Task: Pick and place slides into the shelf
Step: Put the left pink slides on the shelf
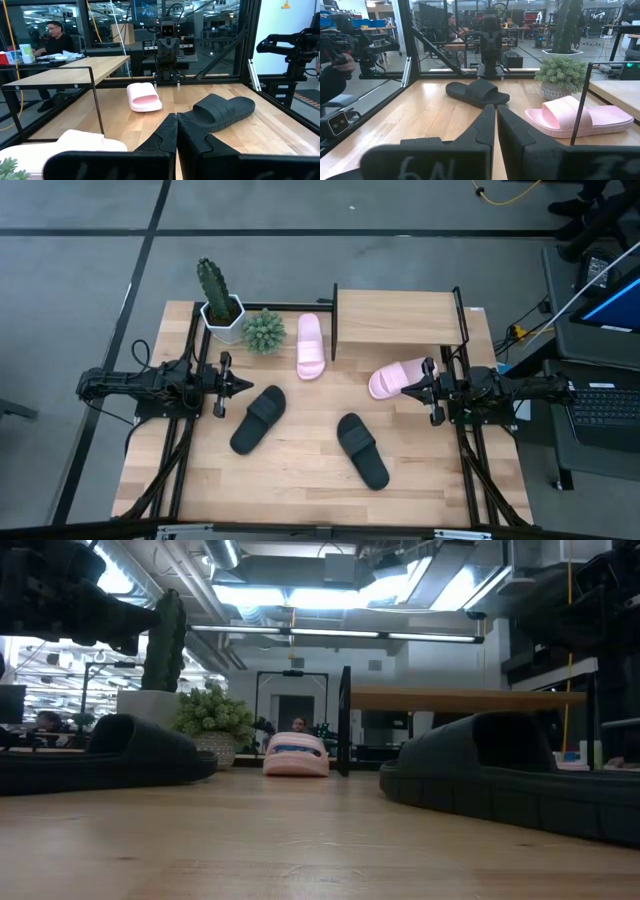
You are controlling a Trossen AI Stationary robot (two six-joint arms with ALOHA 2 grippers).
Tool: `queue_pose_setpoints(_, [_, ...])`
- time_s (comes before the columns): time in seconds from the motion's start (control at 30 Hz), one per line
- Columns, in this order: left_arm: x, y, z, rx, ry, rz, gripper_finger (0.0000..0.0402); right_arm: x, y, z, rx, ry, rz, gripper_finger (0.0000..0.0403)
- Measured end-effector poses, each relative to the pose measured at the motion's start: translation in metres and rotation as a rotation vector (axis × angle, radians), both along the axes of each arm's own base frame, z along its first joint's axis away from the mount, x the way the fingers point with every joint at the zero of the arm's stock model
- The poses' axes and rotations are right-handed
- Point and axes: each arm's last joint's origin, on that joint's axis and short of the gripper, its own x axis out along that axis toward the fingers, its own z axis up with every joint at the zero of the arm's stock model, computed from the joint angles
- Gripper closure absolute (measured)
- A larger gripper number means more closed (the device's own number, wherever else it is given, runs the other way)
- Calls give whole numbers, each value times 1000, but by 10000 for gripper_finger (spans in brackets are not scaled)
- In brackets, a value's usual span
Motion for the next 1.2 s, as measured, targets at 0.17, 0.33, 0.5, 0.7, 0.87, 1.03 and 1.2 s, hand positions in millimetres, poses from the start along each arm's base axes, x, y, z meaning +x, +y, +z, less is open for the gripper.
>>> queue_pose_setpoints(0.17, [0, -1, 0, -2, 1, -32, 401, 0, 0, 0, -2, 0, 0, 379])
queue_pose_setpoints(0.33, [0, -1, 0, -4, 1, -33, 401, 0, 0, 0, -4, 0, 0, 379])
queue_pose_setpoints(0.5, [0, -2, 0, -4, -3, -79, 401, 0, 0, 0, -4, 0, 0, 379])
queue_pose_setpoints(0.7, [0, -4, 1, -32, -11, -134, 401, 0, 0, 0, -4, -1, -1, 379])
queue_pose_setpoints(0.87, [0, -5, 1, -51, -11, -164, 401, 0, 0, 3, -5, -26, -1, 379])
queue_pose_setpoints(1.03, [-1, -6, 3, -51, -26, -210, 401, -2, 0, 17, 11, -175, 22, 382])
queue_pose_setpoints(1.2, [-1, -3, 6, -107, -46, -96, 401, -2, 1, 22, 15, -229, 34, 397])
